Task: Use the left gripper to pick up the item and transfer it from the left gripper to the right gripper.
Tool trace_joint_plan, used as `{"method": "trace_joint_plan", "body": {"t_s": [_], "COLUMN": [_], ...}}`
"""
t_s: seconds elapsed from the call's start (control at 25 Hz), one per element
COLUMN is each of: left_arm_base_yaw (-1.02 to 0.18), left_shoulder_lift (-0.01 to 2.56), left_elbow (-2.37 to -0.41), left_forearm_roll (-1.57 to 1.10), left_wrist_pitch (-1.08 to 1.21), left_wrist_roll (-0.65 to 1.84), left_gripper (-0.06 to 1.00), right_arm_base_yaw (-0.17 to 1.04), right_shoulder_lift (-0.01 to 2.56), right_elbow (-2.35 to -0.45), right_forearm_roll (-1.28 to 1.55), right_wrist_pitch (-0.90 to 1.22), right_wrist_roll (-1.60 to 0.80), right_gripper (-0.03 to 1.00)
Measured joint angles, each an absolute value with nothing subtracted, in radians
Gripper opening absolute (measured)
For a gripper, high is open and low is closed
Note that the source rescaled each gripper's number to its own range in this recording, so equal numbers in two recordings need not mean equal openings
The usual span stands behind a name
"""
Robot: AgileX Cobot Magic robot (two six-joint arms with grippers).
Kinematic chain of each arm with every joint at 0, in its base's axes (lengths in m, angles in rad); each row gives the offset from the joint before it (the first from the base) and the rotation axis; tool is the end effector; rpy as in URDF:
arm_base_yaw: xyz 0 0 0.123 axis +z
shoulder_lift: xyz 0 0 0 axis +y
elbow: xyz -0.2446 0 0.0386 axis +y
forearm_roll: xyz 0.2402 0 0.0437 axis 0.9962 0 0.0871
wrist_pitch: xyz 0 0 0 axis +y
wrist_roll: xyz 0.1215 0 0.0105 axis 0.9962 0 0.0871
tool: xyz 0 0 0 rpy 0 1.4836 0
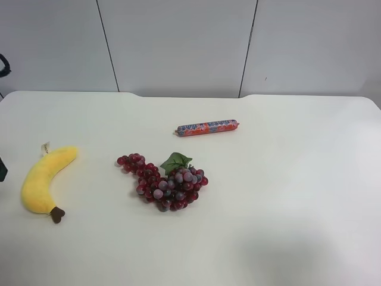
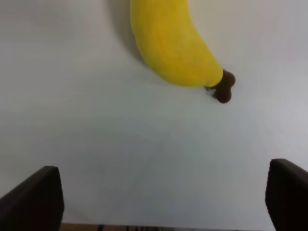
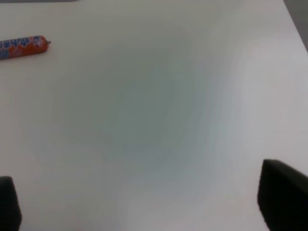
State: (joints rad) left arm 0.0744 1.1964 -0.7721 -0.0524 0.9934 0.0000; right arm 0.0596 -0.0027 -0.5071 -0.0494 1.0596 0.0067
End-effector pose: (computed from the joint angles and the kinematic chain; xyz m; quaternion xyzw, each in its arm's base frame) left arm 0.2121 0.0104 0.1874 -0.0485 0.9913 -0.0190 0.1206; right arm 0.0529 -0.0021 0.2619 -0.0214 0.8498 -0.0072 0.5265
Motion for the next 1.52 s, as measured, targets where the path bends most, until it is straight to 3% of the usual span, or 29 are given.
{"method": "trace_joint_plan", "body": {"t_s": [0.84,1.52], "left_arm_base_yaw": [0.074,0.075], "left_shoulder_lift": [1.618,1.842], "left_elbow": [-0.773,-0.778], "left_forearm_roll": [-0.097,-0.157], "left_wrist_pitch": [0.713,0.619], "left_wrist_roll": [0.0,0.038], "left_gripper": [0.8,0.78], "right_arm_base_yaw": [0.06,0.06], "right_shoulder_lift": [-0.003,-0.003], "right_elbow": [-0.507,-0.507], "right_forearm_roll": [-0.049,-0.049], "right_wrist_pitch": [1.06,1.06], "right_wrist_roll": [0.007,0.007], "right_gripper": [0.98,0.98]}}
